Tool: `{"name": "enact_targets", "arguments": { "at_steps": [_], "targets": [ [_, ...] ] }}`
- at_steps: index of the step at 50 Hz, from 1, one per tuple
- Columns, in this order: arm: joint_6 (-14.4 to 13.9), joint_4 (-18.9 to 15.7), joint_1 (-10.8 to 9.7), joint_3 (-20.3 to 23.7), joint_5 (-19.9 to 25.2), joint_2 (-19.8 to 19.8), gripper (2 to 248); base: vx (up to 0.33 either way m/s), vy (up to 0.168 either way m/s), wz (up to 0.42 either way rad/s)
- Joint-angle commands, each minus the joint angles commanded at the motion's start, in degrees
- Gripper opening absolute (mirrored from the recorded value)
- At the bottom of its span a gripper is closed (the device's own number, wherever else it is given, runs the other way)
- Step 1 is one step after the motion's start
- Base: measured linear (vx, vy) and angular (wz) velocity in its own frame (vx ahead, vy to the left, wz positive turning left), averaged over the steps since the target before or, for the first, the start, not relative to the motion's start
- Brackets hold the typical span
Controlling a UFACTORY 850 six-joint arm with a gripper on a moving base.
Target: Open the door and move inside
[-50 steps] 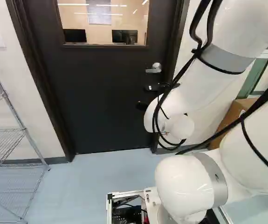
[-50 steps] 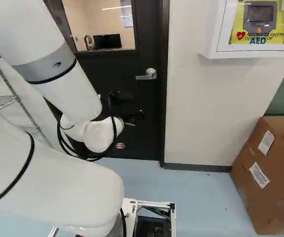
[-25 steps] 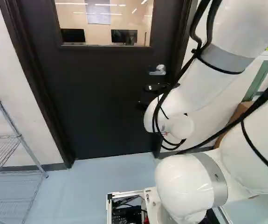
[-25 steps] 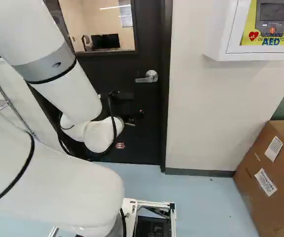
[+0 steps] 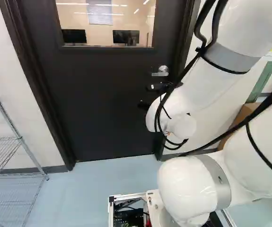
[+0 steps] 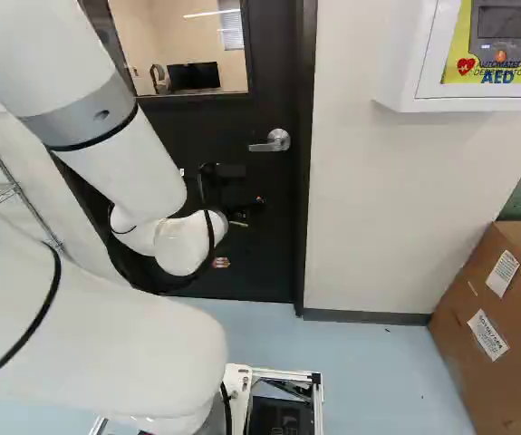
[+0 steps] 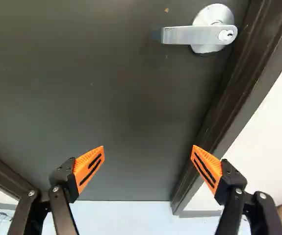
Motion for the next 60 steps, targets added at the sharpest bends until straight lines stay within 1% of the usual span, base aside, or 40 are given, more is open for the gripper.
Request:
{"name": "enact_targets", "arguments": {
  "at_steps": [22, 60],
  "targets": [
    [0.0, 0.0, 0.0, -4.6, 0.0, -1.7, 247, 0.0, 0.0, 0.0],
    [0.0, 0.0, 0.0, -13.6, 0.0, -5.9, 247, 0.0, 0.0, 0.0]
  ]
}}
